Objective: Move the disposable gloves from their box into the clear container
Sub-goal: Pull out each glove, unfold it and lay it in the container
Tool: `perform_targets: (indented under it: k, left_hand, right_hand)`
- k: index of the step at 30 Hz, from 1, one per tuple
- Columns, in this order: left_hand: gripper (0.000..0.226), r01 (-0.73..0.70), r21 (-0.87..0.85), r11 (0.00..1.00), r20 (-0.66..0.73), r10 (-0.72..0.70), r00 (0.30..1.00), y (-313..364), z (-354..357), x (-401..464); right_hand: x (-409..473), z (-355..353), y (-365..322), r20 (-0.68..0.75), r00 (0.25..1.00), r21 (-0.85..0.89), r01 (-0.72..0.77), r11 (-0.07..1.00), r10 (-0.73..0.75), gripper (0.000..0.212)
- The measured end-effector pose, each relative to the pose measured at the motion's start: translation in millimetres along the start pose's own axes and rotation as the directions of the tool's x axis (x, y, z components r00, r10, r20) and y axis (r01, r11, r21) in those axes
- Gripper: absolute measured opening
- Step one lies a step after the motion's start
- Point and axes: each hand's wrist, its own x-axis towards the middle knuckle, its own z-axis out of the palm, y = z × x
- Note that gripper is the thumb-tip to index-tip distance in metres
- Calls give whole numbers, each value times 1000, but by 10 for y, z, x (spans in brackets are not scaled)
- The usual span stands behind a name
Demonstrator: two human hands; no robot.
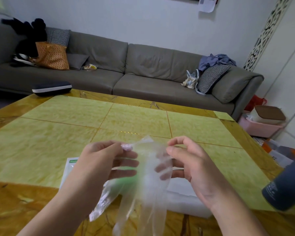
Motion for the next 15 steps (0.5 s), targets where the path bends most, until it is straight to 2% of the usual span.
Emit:
perform_targets:
  k: [2, 3, 5, 6, 7, 9, 11, 13, 15]
  left_hand:
    - [24, -15, 35, 999, 85, 12, 996, -11, 33, -32]
    - [25, -20, 54, 998, 132, 13, 991, -15, 56, -52]
    - [26, -24, 64, 998, 184, 12, 983, -29, 90, -69]
    - [28, -25, 58, 998, 178, 14, 984, -38, 96, -67]
    - [30, -26, 45, 999, 158, 19, 987, -47, 101, -57]
    - [34, -32, 10, 999, 124, 31, 992, -63, 95, -31]
    - [37, -43, 35, 998, 162, 37, 986, -62, 96, -29]
    - [30, -89, 112, 990, 203, 64, 977, -69, 110, -41]
    - [17, -135, 119, 984, 161, 115, 980, -104, 110, -21]
  right_hand:
    - [-27, -9, -31, 69, 998, -160, 10, 987, 1, 55]
    - [-46, 6, -35, 99, 995, -254, 37, 967, -12, 55]
    - [-43, 45, -15, 121, 989, -351, 119, 929, -81, 27]
    - [-28, 70, 5, 93, 989, -331, 136, 934, -112, 12]
    - [-6, 65, 54, 51, 990, -298, 139, 944, -129, 8]
    - [19, 71, 102, -22, 993, -224, 107, 969, -114, 14]
    - [26, 83, 115, -53, 996, -169, 60, 984, -69, 19]
    - [22, 91, 136, -56, 997, -168, 39, 985, -49, 24]
    - [29, 86, 156, -66, 996, -161, 48, 986, -60, 27]
